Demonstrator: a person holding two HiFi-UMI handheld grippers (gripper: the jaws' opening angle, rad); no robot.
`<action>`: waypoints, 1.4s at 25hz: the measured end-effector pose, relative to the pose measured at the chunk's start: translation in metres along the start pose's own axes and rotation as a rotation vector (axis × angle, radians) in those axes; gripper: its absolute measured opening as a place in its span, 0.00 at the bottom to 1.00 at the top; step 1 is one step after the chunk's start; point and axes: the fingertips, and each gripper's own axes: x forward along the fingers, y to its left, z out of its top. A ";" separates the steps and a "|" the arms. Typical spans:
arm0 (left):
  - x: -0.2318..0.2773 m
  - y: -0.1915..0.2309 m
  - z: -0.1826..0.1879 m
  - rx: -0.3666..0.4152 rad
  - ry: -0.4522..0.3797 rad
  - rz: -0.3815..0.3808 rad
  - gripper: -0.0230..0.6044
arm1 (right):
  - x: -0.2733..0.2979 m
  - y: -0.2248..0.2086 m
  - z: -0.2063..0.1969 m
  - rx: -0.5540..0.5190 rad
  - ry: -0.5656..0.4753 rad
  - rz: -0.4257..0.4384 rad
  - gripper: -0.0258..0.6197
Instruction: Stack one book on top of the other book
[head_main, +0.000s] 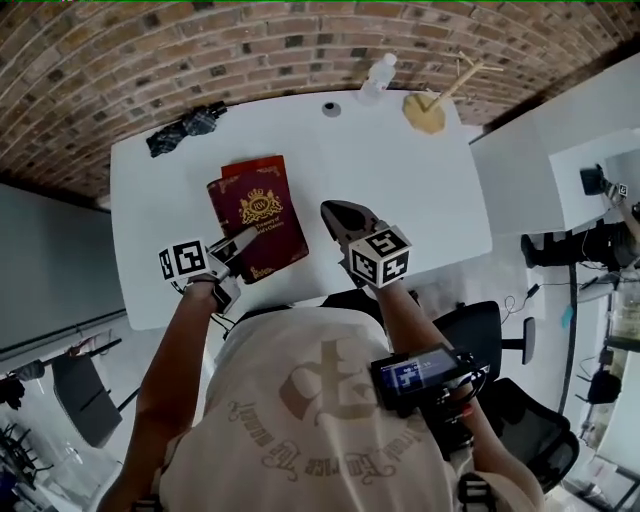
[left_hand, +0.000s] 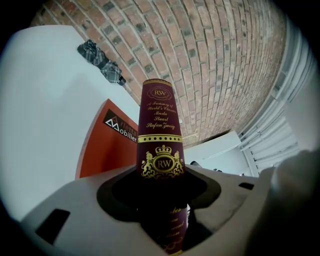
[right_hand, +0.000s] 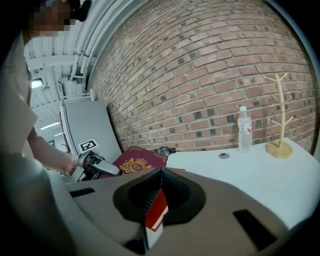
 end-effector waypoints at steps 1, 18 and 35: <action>0.000 0.001 0.000 0.001 0.002 -0.003 0.40 | 0.000 0.002 0.000 -0.003 0.001 0.001 0.07; 0.007 0.019 0.018 0.009 0.089 0.006 0.40 | 0.016 0.000 -0.012 0.032 0.030 0.023 0.07; 0.047 0.036 0.027 0.000 0.211 0.012 0.40 | 0.019 -0.012 -0.032 0.098 0.051 0.017 0.07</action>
